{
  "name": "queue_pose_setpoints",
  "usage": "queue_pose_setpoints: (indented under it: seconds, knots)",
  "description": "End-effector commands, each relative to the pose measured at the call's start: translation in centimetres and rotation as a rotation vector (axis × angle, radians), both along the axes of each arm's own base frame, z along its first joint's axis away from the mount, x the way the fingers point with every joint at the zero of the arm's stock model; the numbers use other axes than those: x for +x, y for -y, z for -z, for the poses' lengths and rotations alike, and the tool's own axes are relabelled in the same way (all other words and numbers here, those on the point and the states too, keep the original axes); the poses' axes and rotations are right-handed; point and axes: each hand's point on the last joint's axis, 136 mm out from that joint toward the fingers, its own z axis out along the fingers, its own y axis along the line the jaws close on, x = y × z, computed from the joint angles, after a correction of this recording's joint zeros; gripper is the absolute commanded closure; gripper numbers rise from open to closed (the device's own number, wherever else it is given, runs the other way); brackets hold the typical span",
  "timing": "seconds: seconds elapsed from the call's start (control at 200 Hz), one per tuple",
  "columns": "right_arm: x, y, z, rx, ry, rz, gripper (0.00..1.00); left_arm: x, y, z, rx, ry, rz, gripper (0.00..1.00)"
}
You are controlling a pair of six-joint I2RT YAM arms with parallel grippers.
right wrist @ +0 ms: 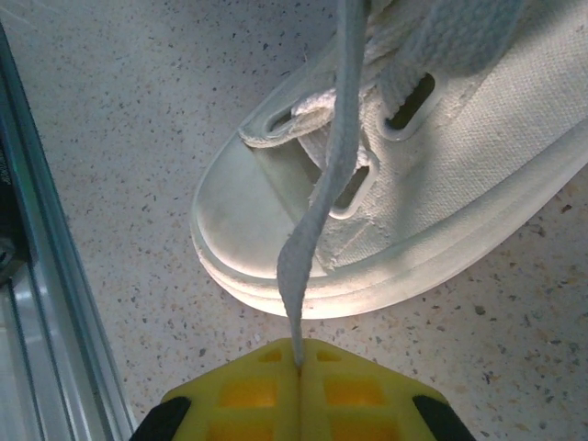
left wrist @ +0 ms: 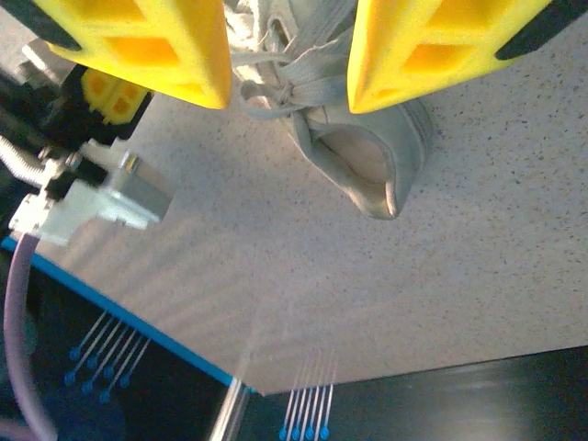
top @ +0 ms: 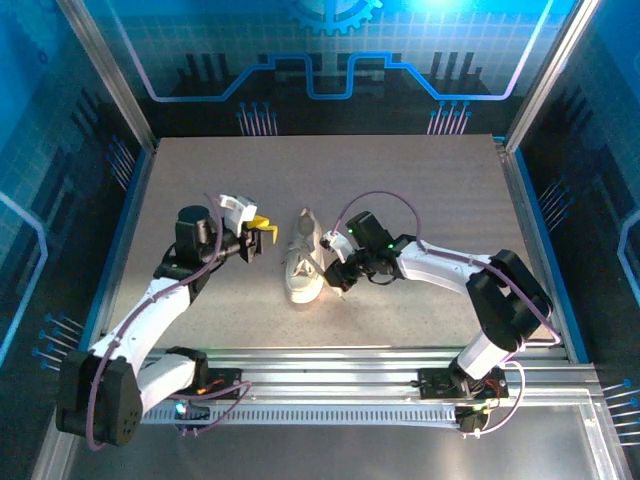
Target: Tie the shoes
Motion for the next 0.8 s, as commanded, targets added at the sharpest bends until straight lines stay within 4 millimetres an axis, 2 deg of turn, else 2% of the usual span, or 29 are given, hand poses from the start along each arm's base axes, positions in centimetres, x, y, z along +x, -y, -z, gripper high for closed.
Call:
queue_pose_setpoints:
  seconds: [0.0,0.075,0.205,0.34,0.465,0.655,0.795]
  knots:
    - [0.1,-0.5,-1.0,0.048,-0.018,-0.004,1.0,-1.0,2.3,1.9,0.14,0.105,0.123,0.62]
    - [0.1,-0.5,-0.8,0.045,-0.025,-0.002,1.0,-0.5,3.2,3.5,0.207,0.054,0.116,0.62]
    - [0.3,-0.7,-0.8,0.056,-0.027,0.001,1.0,0.5,3.9,4.3,0.158,-0.127,0.066,0.62]
    - [0.5,-0.9,-1.0,0.061,-0.027,0.004,1.0,-1.8,5.7,5.2,0.274,0.069,0.224,0.62]
    - [0.4,-0.8,-0.9,0.054,-0.031,-0.004,1.0,-1.0,5.1,5.4,0.392,0.141,0.232,0.64]
    - [0.7,-0.9,-0.8,0.048,-0.039,0.0,0.98,-2.0,5.3,8.2,0.631,0.238,0.492,0.64]
    - [0.9,-0.7,-0.8,0.041,-0.042,0.007,0.98,-1.6,5.8,8.9,0.67,0.242,0.571,0.65]
